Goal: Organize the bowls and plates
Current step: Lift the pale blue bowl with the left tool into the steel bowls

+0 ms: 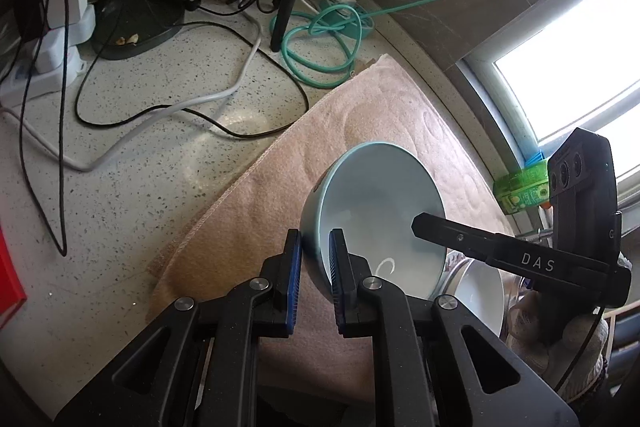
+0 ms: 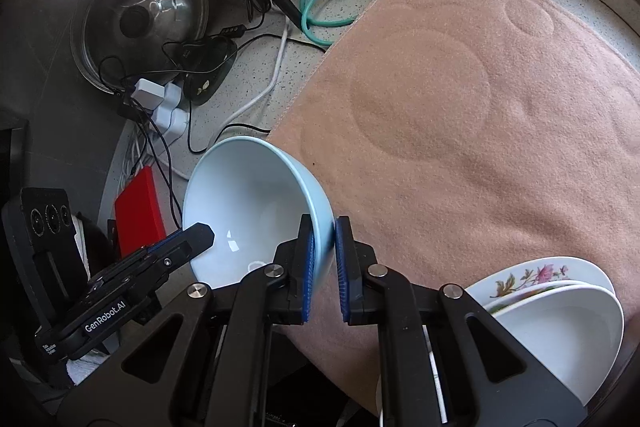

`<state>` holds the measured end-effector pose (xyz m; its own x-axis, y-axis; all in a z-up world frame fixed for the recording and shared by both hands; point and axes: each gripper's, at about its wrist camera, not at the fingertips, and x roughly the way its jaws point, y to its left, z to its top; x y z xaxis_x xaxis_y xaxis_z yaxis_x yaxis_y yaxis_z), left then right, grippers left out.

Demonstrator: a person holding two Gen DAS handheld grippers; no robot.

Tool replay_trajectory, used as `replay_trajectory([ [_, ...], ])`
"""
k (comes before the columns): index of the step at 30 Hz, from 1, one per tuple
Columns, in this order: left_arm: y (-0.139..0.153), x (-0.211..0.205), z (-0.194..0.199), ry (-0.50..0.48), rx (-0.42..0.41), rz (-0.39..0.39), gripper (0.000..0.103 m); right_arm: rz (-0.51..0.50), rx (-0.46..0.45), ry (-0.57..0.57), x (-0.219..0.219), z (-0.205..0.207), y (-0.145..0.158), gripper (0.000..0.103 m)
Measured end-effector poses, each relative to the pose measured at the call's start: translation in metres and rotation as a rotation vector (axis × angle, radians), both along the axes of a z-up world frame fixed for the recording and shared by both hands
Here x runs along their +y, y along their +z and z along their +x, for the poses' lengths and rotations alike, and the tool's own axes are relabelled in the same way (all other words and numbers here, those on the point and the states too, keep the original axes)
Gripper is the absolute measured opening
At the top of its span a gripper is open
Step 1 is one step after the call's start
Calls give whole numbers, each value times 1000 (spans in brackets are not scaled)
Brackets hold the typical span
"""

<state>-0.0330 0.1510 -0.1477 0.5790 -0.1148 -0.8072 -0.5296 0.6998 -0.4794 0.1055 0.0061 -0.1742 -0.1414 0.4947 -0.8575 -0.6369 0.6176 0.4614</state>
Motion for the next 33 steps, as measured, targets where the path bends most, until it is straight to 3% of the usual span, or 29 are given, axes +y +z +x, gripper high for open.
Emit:
replay_trajectory([
  [14, 43, -63, 32, -163, -85, 39, 12, 67, -51, -154, -90, 9, 49, 10],
  [33, 62, -162, 86, -406, -138, 16, 12, 68, -96, -395, -233, 29, 72, 10],
])
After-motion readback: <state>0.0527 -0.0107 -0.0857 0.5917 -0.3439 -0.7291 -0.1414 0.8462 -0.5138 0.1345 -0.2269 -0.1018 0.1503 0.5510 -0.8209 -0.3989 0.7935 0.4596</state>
